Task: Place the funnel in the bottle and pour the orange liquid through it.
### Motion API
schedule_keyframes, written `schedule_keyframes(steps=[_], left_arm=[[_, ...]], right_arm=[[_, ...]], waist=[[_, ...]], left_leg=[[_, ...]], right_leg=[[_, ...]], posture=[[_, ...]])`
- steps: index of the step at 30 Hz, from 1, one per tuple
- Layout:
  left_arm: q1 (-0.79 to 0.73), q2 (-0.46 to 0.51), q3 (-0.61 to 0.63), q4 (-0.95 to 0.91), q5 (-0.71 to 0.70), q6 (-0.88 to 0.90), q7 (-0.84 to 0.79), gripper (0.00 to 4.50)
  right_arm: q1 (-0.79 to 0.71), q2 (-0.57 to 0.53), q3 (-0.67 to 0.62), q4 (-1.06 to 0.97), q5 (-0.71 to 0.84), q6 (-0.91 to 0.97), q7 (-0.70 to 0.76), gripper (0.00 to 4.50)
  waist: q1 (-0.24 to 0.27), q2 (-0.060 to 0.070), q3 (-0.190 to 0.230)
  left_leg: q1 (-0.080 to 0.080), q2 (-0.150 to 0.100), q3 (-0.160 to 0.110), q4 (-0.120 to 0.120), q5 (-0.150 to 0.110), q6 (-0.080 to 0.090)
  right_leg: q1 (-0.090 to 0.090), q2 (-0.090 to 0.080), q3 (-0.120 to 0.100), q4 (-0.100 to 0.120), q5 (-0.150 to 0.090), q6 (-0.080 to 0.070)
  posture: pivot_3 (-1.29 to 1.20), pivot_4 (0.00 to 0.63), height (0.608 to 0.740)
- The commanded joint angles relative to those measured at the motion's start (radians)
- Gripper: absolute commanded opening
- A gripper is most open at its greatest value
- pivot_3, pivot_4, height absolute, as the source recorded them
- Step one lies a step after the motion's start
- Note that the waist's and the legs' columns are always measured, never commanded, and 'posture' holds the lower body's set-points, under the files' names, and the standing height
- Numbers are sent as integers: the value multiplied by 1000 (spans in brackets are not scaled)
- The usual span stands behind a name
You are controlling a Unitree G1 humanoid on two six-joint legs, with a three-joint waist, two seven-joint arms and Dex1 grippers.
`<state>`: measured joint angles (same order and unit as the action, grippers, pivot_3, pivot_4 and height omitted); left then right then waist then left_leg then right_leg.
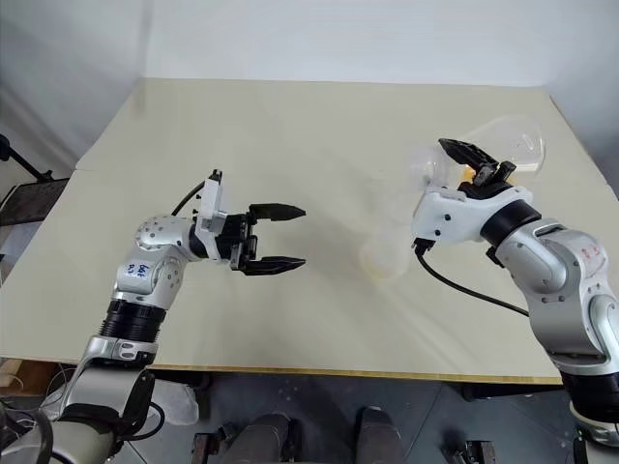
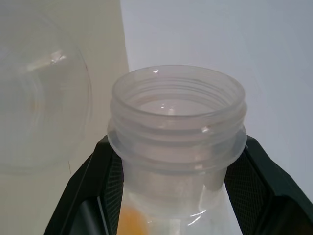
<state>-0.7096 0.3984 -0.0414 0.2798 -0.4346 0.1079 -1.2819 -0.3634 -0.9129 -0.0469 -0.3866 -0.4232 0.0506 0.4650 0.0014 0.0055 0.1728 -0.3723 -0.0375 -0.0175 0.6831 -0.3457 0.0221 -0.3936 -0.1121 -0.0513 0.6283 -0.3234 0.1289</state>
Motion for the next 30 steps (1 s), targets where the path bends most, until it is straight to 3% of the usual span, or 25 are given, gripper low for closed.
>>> schedule_keyframes(steps=[1, 30], left_arm=[[-26, -2, 4, -7, -1, -17, -8, 4500], [0, 1, -11, -46, 5, 43, 32, 4500]], right_arm=[[-5, -29, -51, -6, -34, -47, -19, 2426], [-19, -55, -41, 104, -209, -255, -84, 2426]], waist=[[-1, 0, 0], [-2, 0, 0]], left_leg=[[0, 0, 0, 0, 0, 0], [0, 0, 0, 0, 0, 0]], right_leg=[[0, 0, 0, 0, 0, 0], [0, 0, 0, 0, 0, 0]], posture=[[0, 150, 740], [0, 150, 740]])
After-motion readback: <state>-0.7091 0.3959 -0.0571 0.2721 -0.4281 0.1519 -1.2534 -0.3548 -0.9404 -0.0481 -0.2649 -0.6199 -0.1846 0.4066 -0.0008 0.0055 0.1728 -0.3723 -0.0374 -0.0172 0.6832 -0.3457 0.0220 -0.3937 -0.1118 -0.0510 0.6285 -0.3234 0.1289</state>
